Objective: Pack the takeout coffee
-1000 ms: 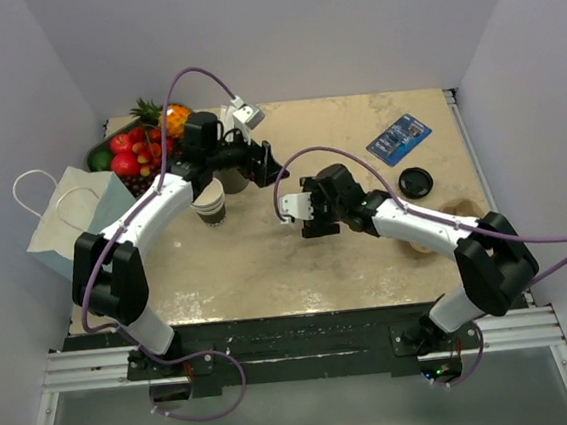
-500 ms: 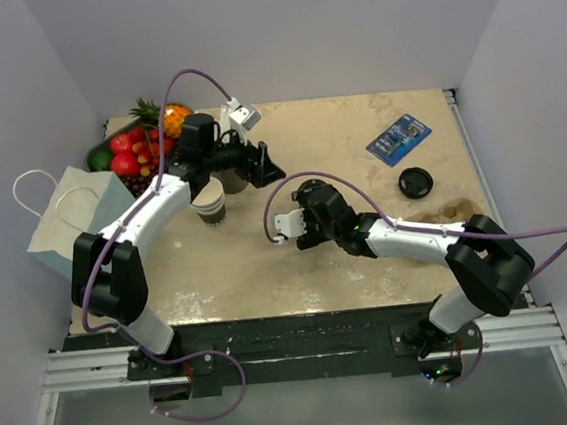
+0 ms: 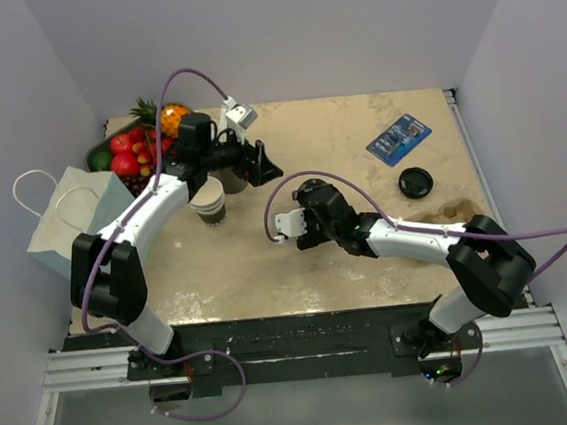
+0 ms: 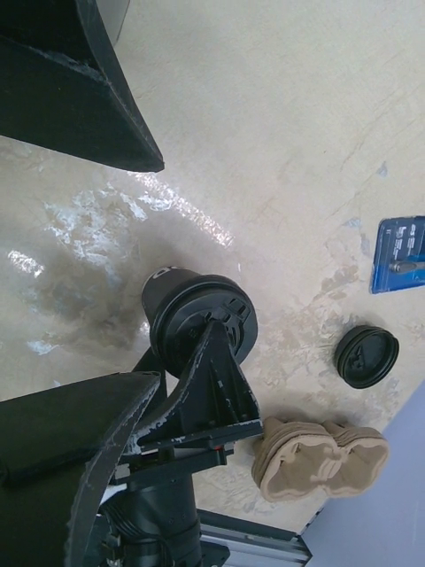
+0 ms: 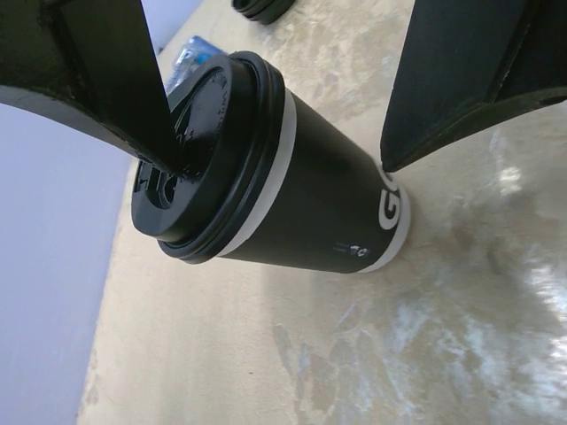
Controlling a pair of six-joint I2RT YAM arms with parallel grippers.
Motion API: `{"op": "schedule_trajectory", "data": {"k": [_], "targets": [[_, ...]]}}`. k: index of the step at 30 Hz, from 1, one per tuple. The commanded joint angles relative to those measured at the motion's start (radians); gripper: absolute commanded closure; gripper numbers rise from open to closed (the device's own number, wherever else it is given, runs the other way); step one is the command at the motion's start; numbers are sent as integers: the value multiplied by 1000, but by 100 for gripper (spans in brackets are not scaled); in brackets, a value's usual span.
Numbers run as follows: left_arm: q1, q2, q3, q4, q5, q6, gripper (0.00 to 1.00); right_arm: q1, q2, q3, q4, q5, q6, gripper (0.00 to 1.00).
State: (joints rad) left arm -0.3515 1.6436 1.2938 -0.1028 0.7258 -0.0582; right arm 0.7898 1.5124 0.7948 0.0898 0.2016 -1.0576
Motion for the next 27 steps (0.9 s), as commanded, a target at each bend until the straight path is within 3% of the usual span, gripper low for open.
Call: {"op": "schedule_trajectory", "data": {"k": [1, 10, 16, 27], "targets": [[14, -47, -1, 35, 18, 20, 2, -1, -80, 61, -128, -114, 117, 1], [26, -53, 2, 29, 49, 31, 2, -1, -107, 124, -252, -199, 199, 1], [29, -74, -33, 34, 95, 46, 2, -21, -150, 216, -337, -342, 323, 1], [29, -65, -113, 179, 196, -66, 3, -331, -141, 400, -522, -747, 622, 4]]}}
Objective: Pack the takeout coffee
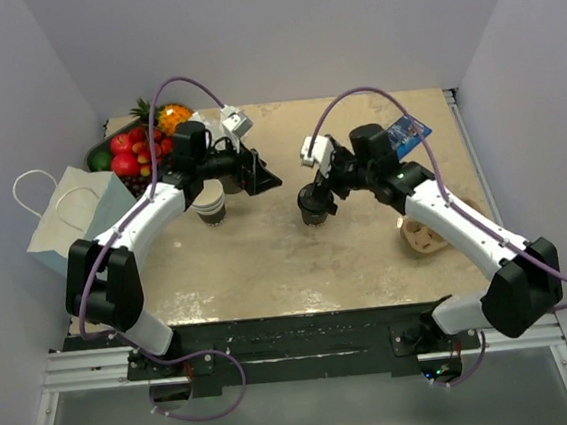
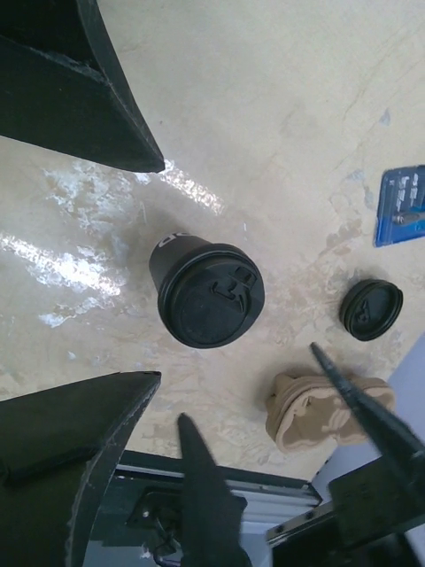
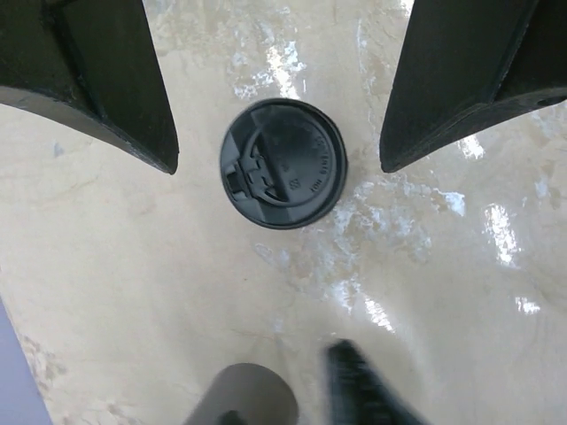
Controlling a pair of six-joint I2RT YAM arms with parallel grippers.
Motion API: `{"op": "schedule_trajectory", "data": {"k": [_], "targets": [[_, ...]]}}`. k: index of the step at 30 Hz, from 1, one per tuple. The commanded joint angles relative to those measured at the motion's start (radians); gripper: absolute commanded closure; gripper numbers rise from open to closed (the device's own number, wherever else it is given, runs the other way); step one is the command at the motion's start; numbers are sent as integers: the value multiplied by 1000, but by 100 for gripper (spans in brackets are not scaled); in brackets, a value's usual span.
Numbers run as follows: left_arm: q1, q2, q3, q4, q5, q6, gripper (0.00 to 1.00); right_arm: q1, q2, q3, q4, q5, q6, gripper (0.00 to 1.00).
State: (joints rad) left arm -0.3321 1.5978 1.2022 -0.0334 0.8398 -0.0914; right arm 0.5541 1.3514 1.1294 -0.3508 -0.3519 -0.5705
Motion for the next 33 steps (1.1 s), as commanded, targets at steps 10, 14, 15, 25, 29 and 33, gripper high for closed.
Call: {"op": "schedule_trajectory", "data": {"k": [10, 14, 15, 25, 29, 33], "targets": [[-50, 119, 63, -144, 170, 623, 8, -347, 181, 234, -430, -581, -253, 20], [-93, 194, 164, -212, 137, 711, 9, -347, 210, 213, -508, -567, -498, 19], [-97, 217, 177, -212, 134, 716, 9, -349, 218, 211, -520, -565, -524, 19], [-159, 303, 270, -280, 122, 780, 11, -347, 268, 201, -531, -524, -683, 17], [-159, 315, 287, -296, 120, 785, 11, -344, 305, 214, -528, -516, -674, 18], [-160, 320, 295, -309, 124, 788, 12, -344, 330, 224, -514, -512, -651, 19]]}}
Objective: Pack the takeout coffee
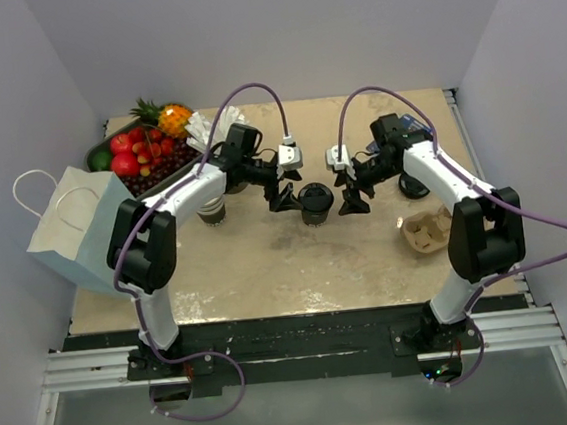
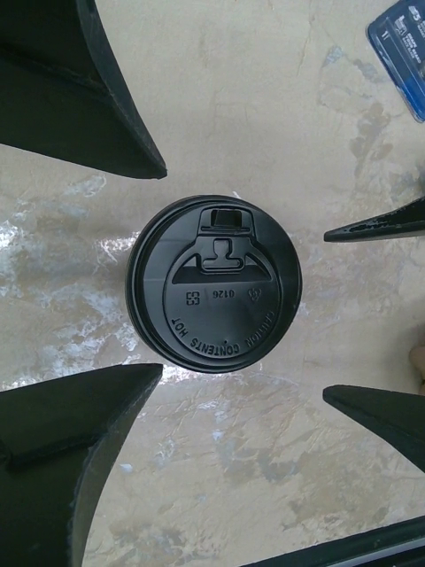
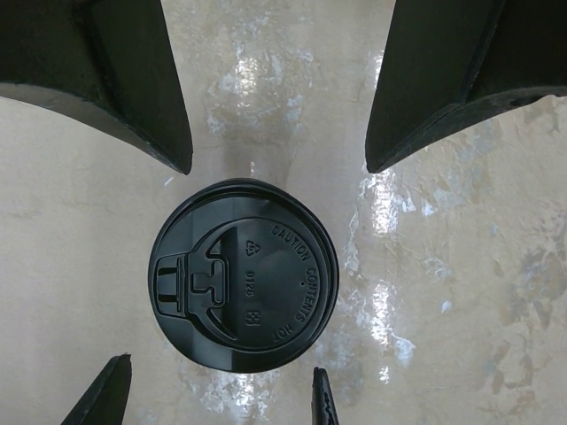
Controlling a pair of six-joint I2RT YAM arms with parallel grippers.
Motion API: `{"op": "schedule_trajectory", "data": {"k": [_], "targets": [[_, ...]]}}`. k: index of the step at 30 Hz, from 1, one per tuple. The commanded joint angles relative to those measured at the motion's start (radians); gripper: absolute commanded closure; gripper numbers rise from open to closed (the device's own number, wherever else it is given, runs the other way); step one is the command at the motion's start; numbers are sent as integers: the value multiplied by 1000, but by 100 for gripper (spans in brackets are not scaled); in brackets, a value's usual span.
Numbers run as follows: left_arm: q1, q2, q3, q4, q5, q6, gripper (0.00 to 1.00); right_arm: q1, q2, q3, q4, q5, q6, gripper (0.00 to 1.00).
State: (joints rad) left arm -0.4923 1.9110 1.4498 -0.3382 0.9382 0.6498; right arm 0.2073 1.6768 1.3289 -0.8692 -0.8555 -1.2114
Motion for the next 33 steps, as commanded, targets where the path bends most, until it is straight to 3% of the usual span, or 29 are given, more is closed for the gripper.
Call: {"op": "schedule_trajectory", "data": {"k": [1, 15, 33], "targets": [[0, 8, 47, -4, 25, 47, 12, 4, 9, 27, 6, -8, -5, 19], [0, 0, 34, 61, 30, -25, 15, 61, 17, 15, 157, -19, 165, 22], [-2, 52, 41, 100, 30, -84, 18, 78, 49, 26, 243, -7, 236, 23]]}}
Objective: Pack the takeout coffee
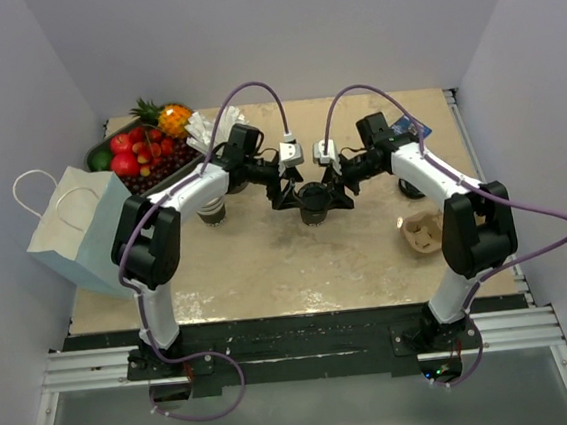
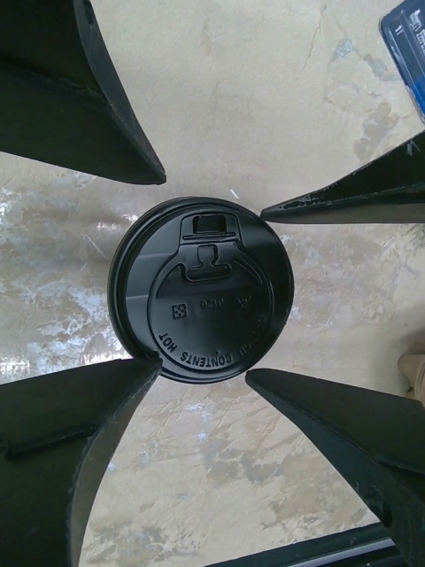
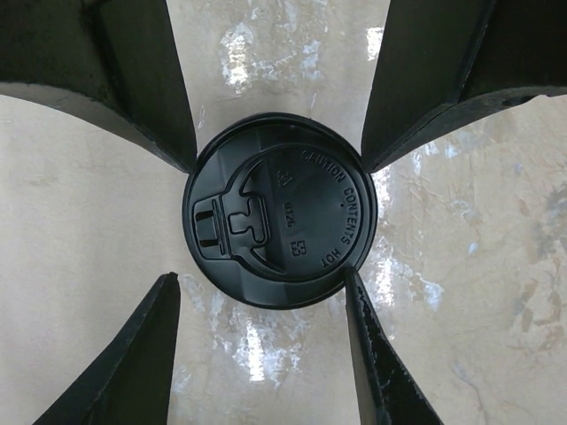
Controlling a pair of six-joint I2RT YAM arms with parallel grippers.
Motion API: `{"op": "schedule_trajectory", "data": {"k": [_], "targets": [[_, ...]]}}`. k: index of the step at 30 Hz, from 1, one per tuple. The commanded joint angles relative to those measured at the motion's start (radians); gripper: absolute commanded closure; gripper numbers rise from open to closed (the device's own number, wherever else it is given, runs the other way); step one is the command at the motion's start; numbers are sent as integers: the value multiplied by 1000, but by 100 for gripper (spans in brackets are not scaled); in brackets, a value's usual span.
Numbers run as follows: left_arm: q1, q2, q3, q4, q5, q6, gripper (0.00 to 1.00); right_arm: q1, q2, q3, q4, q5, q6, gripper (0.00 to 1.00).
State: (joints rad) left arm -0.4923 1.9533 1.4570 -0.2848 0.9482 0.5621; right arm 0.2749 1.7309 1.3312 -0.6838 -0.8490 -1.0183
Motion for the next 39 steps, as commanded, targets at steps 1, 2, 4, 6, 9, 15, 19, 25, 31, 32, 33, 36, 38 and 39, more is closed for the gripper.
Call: {"op": "schedule_trajectory", "data": {"k": [1, 2, 4, 6, 9, 15, 19, 25, 31, 32, 33, 36, 38, 39], "targets": [[-2, 12, 34, 47, 21, 2, 18, 14, -4, 25, 66, -15, 49, 22], [-2, 12, 36, 50, 23, -1, 18, 15, -4, 23, 72, -18, 63, 22], [0, 18, 36, 56, 23, -8, 18, 30, -1, 17, 78, -6, 66, 22], [-2, 22, 37, 58, 23, -11, 18, 44, 2, 13, 81, -1, 64, 23], [-2, 29, 36, 56, 18, -11, 19, 52, 4, -9, 92, 21, 64, 24], [-2, 35, 26, 50, 9, -10, 20, 55, 16, -33, 102, 67, 47, 28], [-2, 48, 19, 49, -17, -11, 22, 55, 36, -53, 82, 90, 15, 31], [-5, 68, -10, 50, -60, -5, 24, 53, 45, -102, 105, 123, 9, 32], [-5, 61, -44, 67, -107, -4, 24, 56, 32, -138, 162, 191, 40, 32], [-5, 67, -47, 68, -118, 2, 24, 56, 30, -142, 176, 205, 50, 32], [-5, 68, -52, 64, -126, 8, 24, 56, 22, -154, 205, 215, 60, 33], [-5, 67, -78, 76, -155, 10, 25, 66, 18, -168, 234, 251, 72, 33], [-5, 59, -96, 96, -169, -4, 25, 73, 19, -170, 240, 272, 81, 33], [-5, 58, -99, 102, -173, -10, 25, 75, 21, -174, 248, 278, 87, 33]]}}
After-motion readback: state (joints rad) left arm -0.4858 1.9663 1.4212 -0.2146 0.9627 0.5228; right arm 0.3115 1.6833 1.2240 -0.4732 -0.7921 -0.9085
